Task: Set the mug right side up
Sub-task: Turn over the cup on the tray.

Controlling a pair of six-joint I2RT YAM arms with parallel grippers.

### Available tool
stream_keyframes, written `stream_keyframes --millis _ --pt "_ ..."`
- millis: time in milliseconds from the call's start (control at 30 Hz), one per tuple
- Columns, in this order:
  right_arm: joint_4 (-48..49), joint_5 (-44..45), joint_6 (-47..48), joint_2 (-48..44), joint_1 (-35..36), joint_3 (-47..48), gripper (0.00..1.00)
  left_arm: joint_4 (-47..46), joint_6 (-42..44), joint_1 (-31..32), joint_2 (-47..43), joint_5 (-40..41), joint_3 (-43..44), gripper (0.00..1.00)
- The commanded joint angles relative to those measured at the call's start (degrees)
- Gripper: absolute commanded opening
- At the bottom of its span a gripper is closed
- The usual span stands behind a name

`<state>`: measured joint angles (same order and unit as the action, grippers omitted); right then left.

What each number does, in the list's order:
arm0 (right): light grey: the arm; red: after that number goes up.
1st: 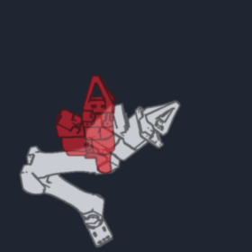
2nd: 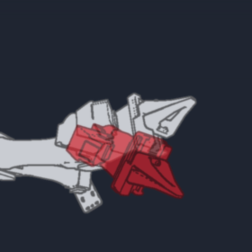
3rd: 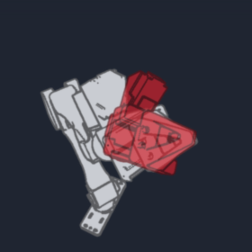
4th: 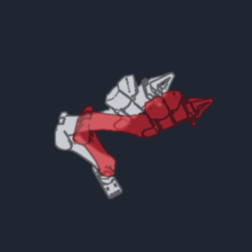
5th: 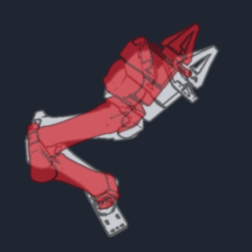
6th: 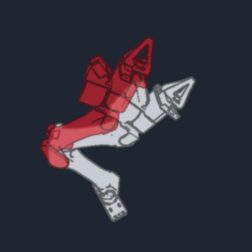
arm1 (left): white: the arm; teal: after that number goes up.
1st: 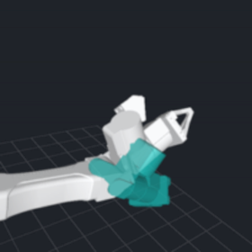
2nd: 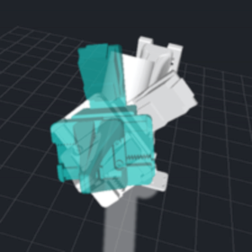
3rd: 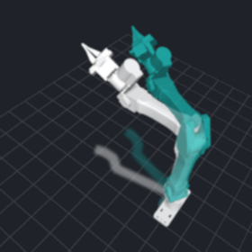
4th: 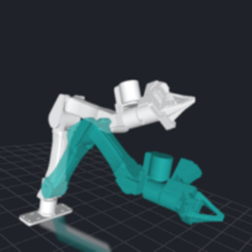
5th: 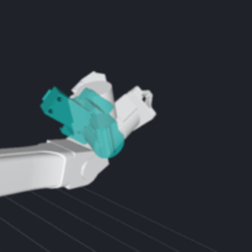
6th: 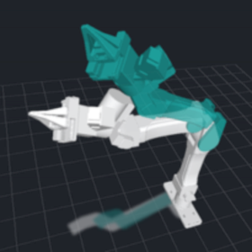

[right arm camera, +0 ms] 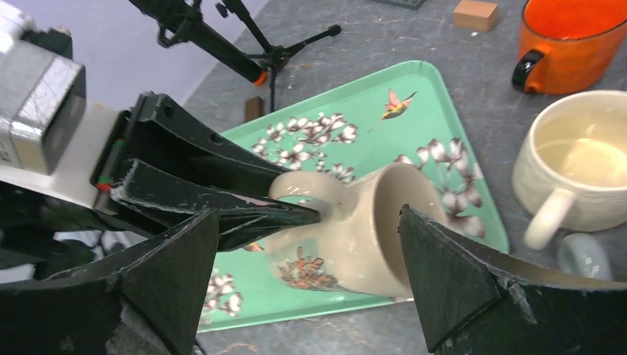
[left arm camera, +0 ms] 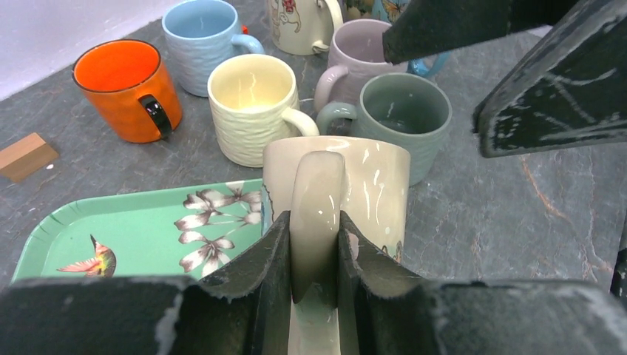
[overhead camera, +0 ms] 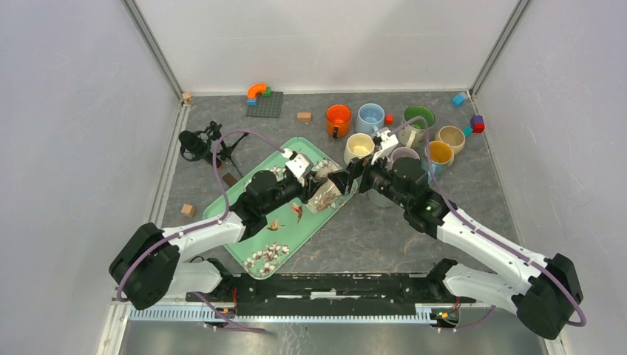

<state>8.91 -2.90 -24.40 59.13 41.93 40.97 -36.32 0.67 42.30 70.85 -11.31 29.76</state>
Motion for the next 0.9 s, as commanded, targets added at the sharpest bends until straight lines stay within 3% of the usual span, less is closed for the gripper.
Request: stream_keyframes --millis 0,400,567,867 --pt "3.02 -0.98 -12.66 -1.96 -0.09 1.46 0.94 -15.62 -2.74 1.3 -0.76 3.09 0.74 0.02" --pt "9.45 -5.33 -30.21 -0.31 -0.05 -2.65 0.77 -22.07 -1.2 4.89 3.28 8.35 0.6 0.02" --pt "10.05 -3.78 -33.33 -0.95 -0.06 -6.1 0.77 -19.32 -0.75 5.07 3.9 8.83 1.57 0.02" --pt "20.48 -4.33 -40.6 3.0 -0.14 -10.89 0.75 -17.48 2.23 5.07 5.57 8.83 1.93 0.02"
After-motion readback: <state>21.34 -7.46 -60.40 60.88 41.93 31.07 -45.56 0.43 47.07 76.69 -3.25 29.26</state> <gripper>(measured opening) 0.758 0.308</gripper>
